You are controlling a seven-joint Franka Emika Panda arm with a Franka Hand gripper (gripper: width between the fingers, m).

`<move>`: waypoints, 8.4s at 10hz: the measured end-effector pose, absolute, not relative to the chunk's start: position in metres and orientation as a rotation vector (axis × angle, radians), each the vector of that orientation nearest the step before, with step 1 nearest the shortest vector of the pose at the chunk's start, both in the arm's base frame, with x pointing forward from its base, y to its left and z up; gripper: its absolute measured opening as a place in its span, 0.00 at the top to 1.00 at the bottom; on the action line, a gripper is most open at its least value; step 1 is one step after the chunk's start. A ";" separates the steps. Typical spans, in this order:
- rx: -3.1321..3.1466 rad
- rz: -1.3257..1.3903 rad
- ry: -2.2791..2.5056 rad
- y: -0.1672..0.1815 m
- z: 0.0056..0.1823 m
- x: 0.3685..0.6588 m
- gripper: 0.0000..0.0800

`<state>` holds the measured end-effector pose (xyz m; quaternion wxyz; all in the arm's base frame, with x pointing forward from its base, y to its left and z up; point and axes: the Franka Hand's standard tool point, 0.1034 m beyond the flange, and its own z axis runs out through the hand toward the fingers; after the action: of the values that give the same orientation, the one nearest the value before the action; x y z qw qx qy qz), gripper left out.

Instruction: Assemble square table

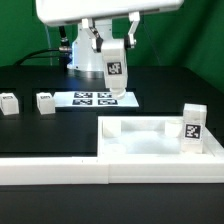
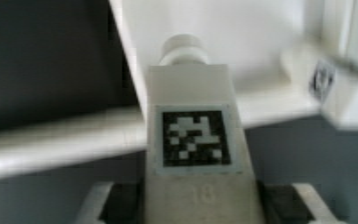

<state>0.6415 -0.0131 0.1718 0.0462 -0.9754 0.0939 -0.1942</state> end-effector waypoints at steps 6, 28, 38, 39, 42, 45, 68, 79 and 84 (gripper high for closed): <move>-2.964 -0.970 0.251 -0.021 0.155 0.645 0.64; -2.994 -0.892 0.229 -0.013 0.092 0.659 0.64; -2.993 -0.905 0.228 -0.013 0.091 0.659 0.19; -2.993 -0.905 0.228 -0.013 0.091 0.659 0.19; -3.008 -0.746 0.231 -0.011 0.088 0.654 0.19; -3.004 -0.394 0.211 -0.003 0.096 0.653 0.19; -2.484 0.195 1.532 -0.008 0.083 0.664 0.64; -2.591 0.176 1.406 -0.001 0.086 0.663 0.21; -2.857 0.041 0.803 -0.008 0.085 0.667 0.19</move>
Offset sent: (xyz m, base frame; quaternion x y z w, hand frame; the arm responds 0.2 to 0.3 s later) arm 0.0000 0.0000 0.0000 0.0000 0.1296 0.0000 0.9916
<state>0.6670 -0.0082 0.0850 0.0869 -0.9590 0.2695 0.0137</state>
